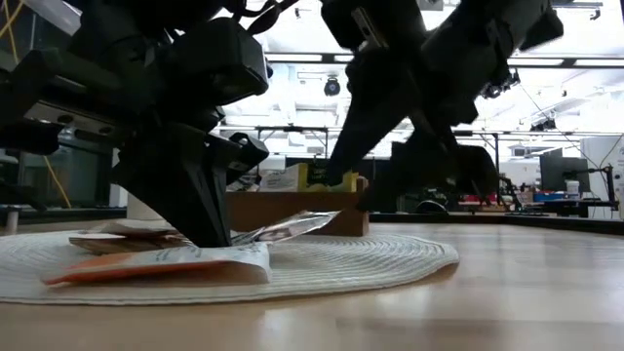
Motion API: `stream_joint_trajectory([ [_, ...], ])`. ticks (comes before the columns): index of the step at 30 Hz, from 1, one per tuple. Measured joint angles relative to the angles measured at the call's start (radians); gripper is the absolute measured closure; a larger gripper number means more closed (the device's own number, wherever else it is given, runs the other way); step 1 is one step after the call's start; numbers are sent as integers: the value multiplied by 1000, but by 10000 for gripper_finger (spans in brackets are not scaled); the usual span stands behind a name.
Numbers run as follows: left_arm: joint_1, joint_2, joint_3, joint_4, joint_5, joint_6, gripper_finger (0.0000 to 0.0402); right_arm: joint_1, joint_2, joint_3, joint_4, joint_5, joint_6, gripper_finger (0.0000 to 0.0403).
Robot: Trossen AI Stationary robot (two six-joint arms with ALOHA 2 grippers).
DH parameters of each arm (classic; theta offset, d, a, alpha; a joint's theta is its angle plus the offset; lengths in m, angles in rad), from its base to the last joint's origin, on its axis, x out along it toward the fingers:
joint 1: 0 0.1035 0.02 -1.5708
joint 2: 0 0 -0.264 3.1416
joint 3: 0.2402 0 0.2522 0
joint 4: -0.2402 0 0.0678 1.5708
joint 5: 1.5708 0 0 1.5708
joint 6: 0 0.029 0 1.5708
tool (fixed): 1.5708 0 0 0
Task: Pick & Place Tea
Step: Put the brown tea bag into the left section of the wooden organizer
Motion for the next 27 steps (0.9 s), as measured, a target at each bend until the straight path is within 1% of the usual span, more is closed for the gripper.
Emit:
stream_joint_trajectory([
  [6, 0, 1, -2, 10, -19, 1, 402, -20, 0, -59, 105, -56, 56, 187],
  [10, 0, 1, -2, 11, -17, 1, 402, -38, 4, -69, 131, -93, 56, 175],
  [19, 0, 1, -3, 12, -20, 0, 402, -65, 65, -21, 159, -172, 32, 178],
  [24, 0, 1, -3, 12, -20, -4, 402, -72, 77, -16, 155, -160, 36, 181],
  [27, 0, 1, -3, 12, -21, -5, 401, -73, 77, -16, 147, -153, 37, 196],
])
